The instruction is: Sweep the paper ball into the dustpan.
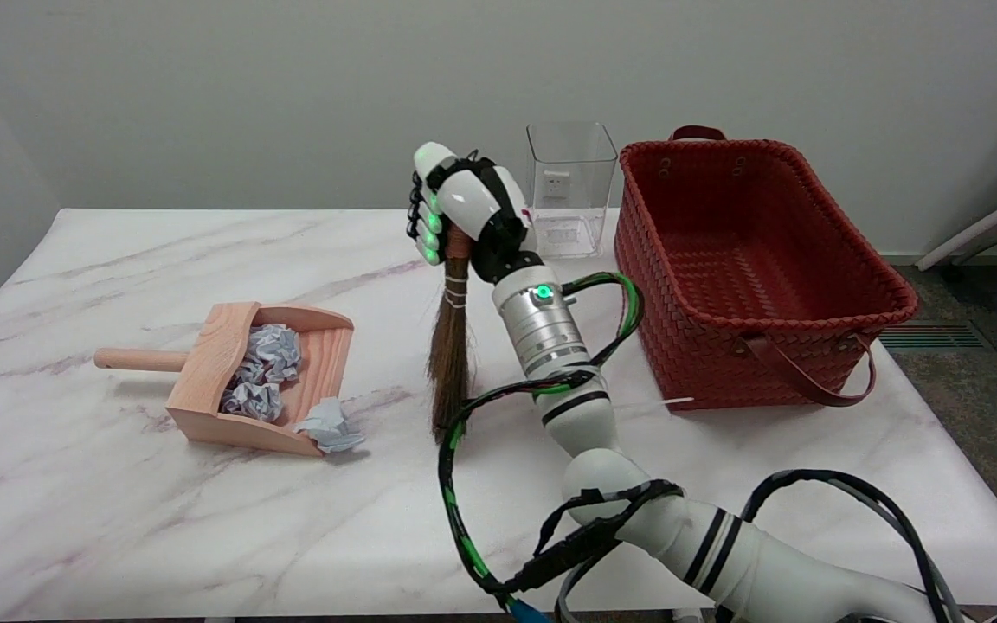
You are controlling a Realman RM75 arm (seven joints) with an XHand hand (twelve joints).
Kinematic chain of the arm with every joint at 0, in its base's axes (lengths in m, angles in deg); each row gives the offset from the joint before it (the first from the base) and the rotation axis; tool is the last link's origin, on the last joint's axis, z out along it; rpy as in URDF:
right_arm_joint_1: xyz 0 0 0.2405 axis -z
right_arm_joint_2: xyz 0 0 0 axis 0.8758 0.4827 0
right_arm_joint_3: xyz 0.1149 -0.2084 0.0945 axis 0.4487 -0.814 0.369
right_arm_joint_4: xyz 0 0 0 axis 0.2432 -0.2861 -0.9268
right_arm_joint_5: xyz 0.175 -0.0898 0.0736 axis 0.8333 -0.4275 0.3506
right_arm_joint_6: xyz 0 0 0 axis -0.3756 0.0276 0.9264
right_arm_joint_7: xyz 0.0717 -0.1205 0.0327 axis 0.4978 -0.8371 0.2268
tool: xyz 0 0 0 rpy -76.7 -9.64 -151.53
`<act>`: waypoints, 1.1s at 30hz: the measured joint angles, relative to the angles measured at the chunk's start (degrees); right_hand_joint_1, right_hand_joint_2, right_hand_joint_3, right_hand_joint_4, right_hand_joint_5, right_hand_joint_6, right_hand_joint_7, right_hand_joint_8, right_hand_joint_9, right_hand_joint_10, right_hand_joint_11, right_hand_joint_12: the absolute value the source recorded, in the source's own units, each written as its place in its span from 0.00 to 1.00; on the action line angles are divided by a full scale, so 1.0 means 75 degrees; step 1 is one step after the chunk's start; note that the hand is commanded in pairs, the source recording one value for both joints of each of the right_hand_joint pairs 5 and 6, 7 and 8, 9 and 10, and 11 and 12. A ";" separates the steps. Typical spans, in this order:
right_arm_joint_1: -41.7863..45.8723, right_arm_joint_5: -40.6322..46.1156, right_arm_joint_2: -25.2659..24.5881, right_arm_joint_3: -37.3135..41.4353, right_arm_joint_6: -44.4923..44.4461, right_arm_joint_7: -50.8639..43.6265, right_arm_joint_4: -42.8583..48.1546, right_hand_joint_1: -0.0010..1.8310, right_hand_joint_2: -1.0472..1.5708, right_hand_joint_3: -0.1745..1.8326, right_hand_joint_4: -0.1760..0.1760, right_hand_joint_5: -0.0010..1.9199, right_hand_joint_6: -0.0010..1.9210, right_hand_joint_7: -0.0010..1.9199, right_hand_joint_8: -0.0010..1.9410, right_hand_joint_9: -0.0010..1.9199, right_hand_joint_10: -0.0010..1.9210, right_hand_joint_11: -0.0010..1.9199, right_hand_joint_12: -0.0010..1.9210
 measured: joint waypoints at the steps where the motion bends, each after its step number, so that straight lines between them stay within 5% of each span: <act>1: -0.0028 -0.0010 -0.0040 -0.0028 -0.0002 -0.0077 0.0001 0.41 1.00 0.64 0.50 1.00 1.00 1.00 0.99 1.00 1.00 0.96 0.95; 19: 0.0093 -0.0539 -0.0640 -0.0564 -0.0058 -0.1553 0.0324 0.42 0.99 0.66 0.50 1.00 1.00 1.00 0.99 1.00 1.00 0.96 0.96; 33: -0.0093 -0.1327 -0.1324 -0.0704 -0.0547 -0.2446 -0.1146 0.44 0.98 0.70 0.50 1.00 1.00 1.00 0.99 1.00 1.00 0.96 0.96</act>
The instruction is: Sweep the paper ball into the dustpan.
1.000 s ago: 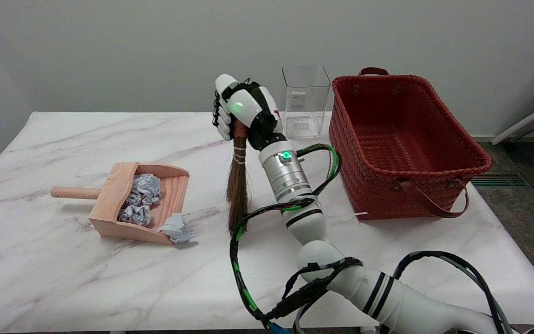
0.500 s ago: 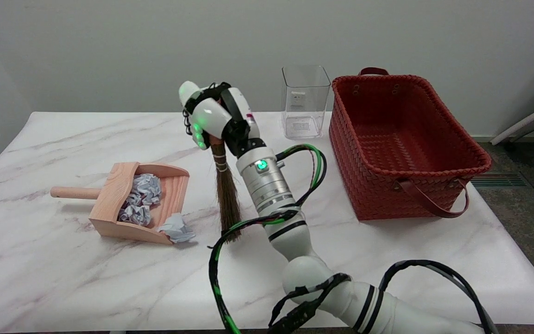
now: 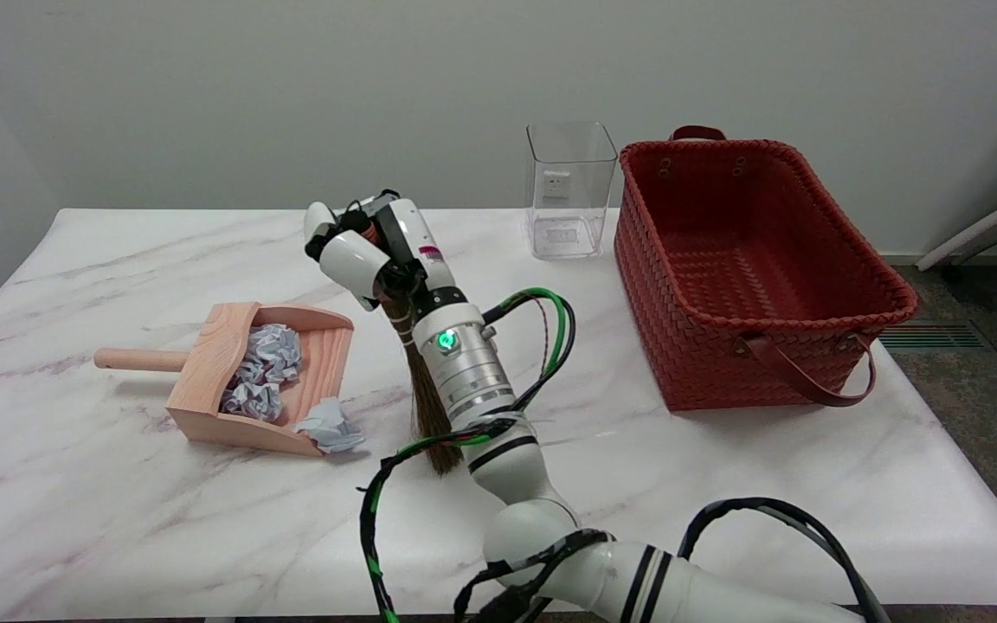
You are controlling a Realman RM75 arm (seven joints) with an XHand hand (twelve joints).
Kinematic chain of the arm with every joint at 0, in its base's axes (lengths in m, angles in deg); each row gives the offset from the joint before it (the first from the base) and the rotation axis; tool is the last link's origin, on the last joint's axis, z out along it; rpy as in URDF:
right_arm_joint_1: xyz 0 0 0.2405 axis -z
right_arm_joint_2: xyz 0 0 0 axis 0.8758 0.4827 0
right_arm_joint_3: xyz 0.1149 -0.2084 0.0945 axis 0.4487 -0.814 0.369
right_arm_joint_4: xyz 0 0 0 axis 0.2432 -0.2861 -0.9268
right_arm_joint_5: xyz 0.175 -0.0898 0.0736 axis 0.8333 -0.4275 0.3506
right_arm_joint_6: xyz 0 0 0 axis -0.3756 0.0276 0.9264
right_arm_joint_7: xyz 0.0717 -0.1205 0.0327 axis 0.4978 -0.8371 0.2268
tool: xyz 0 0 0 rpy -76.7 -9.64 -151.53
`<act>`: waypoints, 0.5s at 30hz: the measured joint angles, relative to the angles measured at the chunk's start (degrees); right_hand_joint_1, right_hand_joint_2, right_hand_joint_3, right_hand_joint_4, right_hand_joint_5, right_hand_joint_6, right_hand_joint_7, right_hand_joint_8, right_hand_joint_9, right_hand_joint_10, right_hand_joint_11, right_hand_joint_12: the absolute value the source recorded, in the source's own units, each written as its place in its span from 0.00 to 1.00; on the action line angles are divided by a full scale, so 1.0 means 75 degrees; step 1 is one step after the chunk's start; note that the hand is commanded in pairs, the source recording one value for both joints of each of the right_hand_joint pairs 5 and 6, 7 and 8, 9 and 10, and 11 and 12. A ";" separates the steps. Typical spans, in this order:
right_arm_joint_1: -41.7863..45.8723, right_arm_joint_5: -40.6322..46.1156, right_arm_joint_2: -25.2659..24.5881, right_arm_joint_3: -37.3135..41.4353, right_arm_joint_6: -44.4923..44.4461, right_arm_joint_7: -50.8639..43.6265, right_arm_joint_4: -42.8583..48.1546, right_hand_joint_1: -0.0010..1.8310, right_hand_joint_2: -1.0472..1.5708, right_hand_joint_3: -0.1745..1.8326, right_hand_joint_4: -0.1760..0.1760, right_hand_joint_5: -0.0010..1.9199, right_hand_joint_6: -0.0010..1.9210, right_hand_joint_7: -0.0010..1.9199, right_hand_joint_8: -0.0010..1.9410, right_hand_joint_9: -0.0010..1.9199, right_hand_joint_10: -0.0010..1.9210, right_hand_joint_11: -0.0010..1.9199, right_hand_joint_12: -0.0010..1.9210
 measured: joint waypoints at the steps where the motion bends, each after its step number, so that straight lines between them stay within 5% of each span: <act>1: -0.0071 -0.0029 -0.0045 -0.0002 -0.0032 -0.0036 -0.0109 0.44 0.97 0.70 0.50 1.00 1.00 1.00 0.99 1.00 1.00 0.96 0.96; 15: -0.1114 0.0099 -0.0752 -0.0030 -0.0233 -0.0230 -0.1288 0.45 0.95 0.73 0.50 1.00 1.00 1.00 0.99 1.00 1.00 0.95 0.95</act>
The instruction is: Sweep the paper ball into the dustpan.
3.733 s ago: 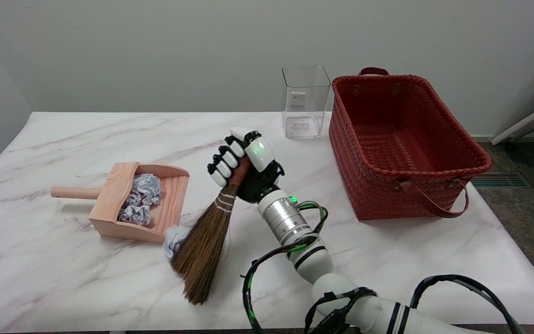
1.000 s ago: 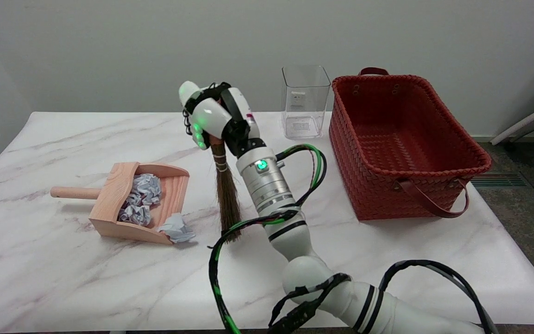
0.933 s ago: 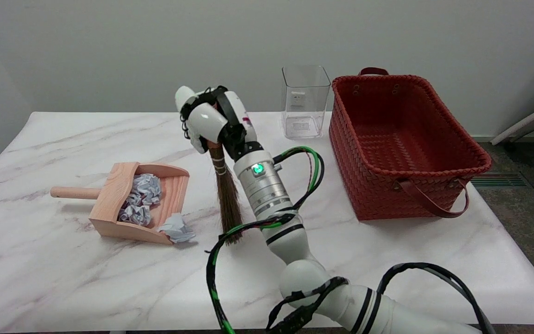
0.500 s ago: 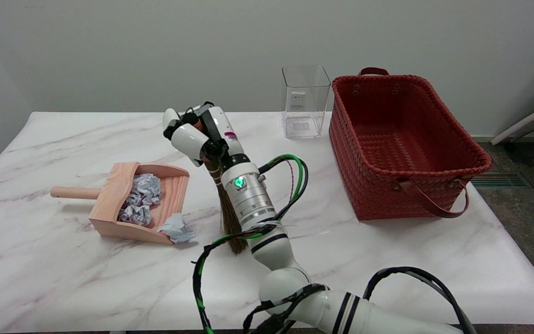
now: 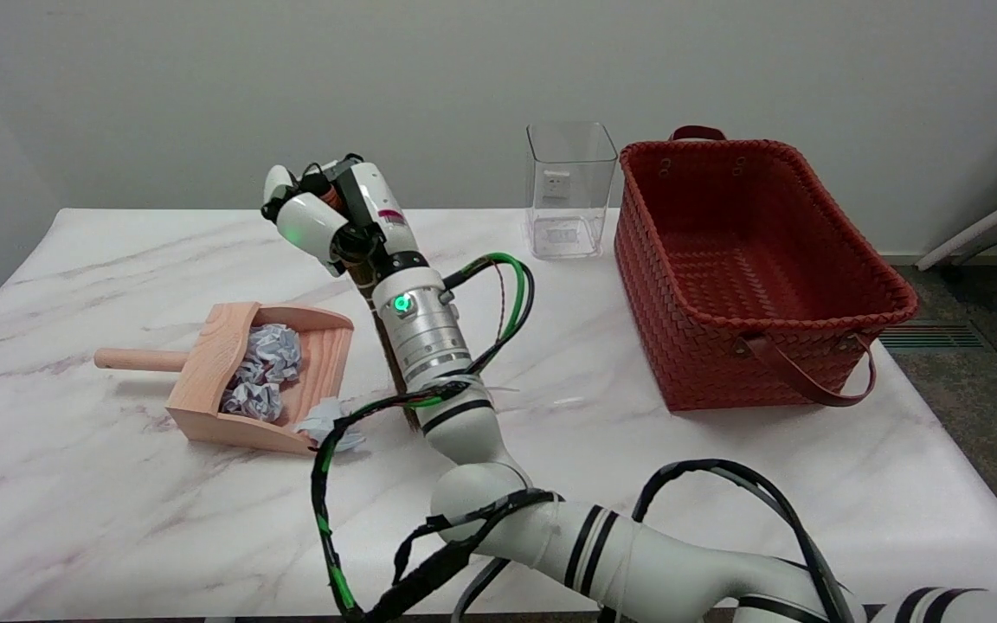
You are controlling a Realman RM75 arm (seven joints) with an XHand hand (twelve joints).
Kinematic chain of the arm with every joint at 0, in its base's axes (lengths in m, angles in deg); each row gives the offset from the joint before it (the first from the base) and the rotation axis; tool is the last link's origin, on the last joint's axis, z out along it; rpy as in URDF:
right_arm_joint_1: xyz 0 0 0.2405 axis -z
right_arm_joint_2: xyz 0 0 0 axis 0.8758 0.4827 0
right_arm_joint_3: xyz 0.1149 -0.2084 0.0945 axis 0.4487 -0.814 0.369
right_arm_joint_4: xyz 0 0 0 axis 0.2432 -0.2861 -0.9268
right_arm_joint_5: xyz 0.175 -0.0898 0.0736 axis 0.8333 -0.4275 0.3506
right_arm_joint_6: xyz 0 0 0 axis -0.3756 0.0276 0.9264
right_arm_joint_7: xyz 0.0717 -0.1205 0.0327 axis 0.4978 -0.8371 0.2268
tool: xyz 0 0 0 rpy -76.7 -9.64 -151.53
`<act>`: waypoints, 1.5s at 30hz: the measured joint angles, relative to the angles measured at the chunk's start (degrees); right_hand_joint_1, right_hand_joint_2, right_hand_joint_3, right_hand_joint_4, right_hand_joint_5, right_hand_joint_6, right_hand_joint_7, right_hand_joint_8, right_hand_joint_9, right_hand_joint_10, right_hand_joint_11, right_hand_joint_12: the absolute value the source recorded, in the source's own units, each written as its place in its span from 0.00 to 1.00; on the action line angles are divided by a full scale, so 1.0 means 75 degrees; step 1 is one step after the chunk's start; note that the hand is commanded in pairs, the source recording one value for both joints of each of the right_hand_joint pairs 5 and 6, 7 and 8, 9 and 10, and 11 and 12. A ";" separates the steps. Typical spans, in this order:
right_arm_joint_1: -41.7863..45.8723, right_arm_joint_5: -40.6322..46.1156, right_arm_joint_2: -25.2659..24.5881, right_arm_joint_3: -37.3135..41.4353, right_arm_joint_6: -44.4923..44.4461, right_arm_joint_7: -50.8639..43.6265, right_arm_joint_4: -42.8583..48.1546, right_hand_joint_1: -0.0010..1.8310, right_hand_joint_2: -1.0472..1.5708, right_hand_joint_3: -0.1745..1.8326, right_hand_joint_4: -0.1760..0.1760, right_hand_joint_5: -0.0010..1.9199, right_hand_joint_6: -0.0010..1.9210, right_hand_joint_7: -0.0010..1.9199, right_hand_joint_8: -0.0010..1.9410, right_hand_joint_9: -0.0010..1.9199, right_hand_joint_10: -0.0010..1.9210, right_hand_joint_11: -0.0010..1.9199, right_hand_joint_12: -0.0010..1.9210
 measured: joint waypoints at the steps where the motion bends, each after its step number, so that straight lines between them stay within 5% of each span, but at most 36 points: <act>1: -0.0045 0.0019 -0.0044 -0.0008 -0.0013 0.0013 -0.0050 0.45 0.95 0.72 0.50 1.00 1.00 1.00 0.99 1.00 1.00 0.95 0.95; 26: 0.0609 0.0092 -0.0454 -0.0124 -0.0229 0.0302 0.0091 0.44 0.97 0.73 0.50 1.00 1.00 1.00 0.99 1.00 1.00 0.95 0.95; 45: -0.0368 0.0256 -0.1038 -0.0028 -0.0177 0.0352 -0.0931 0.44 0.94 0.76 0.50 1.00 1.00 1.00 0.99 1.00 1.00 0.96 0.95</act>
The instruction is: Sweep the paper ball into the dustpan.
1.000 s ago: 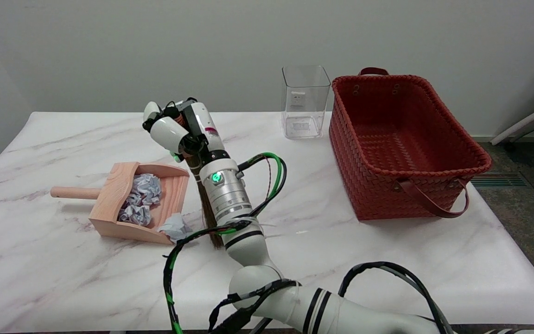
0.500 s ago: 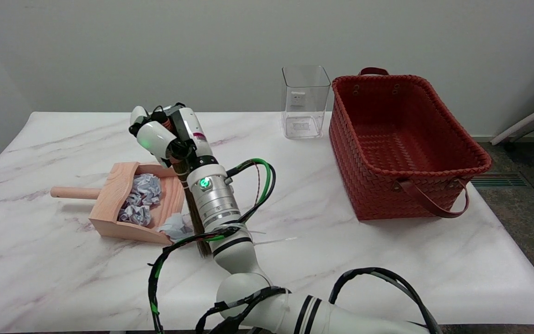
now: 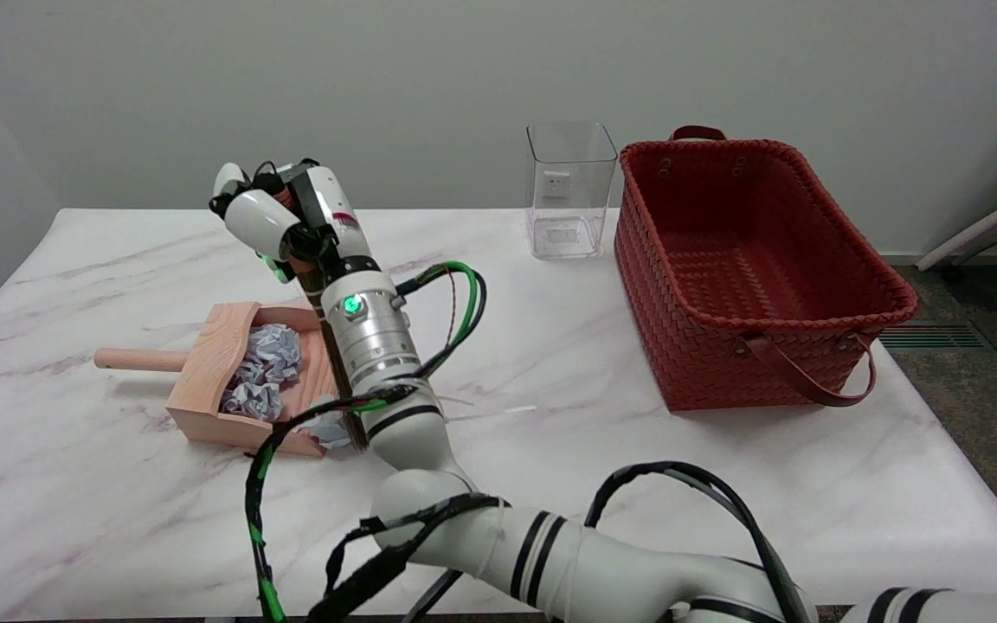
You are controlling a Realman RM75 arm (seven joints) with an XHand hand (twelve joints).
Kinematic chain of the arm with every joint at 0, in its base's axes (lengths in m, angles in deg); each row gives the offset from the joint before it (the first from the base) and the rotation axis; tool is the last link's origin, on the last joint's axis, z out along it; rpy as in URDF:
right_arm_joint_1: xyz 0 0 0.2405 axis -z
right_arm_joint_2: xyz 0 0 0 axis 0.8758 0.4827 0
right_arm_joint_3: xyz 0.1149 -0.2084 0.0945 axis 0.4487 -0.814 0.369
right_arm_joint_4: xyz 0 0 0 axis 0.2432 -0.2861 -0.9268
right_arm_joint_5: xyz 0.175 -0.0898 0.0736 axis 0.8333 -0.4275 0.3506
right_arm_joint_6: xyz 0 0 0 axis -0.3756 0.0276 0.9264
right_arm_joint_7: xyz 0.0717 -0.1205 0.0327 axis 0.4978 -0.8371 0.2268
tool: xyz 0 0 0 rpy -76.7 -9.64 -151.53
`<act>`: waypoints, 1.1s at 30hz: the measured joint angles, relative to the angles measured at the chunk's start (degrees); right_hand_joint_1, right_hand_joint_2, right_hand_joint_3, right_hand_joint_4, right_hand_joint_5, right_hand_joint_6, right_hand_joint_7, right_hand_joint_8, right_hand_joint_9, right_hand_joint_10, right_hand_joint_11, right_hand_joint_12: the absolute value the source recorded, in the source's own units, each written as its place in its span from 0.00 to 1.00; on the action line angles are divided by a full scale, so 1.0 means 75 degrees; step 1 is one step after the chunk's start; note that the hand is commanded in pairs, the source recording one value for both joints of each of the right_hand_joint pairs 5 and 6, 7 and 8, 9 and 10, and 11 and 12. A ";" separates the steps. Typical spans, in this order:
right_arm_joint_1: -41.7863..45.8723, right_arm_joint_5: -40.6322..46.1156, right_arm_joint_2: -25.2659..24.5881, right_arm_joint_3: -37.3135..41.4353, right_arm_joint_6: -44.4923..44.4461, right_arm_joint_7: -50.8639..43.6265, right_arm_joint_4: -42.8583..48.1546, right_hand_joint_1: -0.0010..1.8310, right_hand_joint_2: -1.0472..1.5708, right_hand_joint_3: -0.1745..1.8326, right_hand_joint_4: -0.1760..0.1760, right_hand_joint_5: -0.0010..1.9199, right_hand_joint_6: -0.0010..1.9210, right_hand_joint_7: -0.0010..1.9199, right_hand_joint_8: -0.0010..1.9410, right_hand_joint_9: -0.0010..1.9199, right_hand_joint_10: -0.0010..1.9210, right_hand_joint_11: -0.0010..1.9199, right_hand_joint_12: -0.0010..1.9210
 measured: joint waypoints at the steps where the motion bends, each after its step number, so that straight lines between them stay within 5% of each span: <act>1: -0.0116 0.0032 -0.0032 0.0015 0.0001 0.0002 -0.0121 0.44 0.94 0.76 0.50 1.00 1.00 1.00 0.99 1.00 1.00 0.96 0.96; 19: -0.1380 0.0512 -0.0239 0.0340 -0.0027 0.0022 -0.1011 0.44 0.95 0.74 0.50 1.00 1.00 1.00 0.99 1.00 1.00 0.96 0.96; 33: -0.0857 0.0283 0.0094 0.0361 -0.0118 -0.0392 -0.0254 0.44 0.99 0.69 0.50 1.00 1.00 1.00 0.99 1.00 1.00 0.94 0.94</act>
